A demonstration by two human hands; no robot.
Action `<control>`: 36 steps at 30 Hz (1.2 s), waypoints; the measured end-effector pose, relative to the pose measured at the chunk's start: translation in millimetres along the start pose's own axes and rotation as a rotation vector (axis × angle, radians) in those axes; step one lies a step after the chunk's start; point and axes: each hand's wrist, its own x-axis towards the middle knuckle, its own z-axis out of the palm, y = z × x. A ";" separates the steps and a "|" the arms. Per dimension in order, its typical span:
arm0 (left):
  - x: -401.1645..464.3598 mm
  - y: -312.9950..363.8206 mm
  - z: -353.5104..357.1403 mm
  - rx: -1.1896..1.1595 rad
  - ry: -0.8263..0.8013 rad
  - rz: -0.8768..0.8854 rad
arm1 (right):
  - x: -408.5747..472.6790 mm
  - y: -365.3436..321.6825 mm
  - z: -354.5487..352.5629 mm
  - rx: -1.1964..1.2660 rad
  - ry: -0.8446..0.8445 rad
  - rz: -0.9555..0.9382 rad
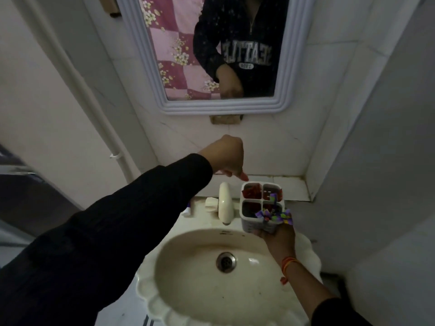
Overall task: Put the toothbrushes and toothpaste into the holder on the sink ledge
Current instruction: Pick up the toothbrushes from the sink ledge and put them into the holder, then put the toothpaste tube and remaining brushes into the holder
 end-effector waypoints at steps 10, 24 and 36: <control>11.5 15.2 33.4 -0.250 -0.045 0.050 | -7.7 -12.2 -4.7 0.013 -0.091 0.141; 3.8 -132.7 85.2 -0.185 0.129 -0.447 | -5.7 -11.7 -4.7 -0.187 -0.014 -0.046; 4.4 -155.2 136.7 -0.342 0.097 -0.574 | -9.0 -9.9 -2.9 -0.239 0.014 0.026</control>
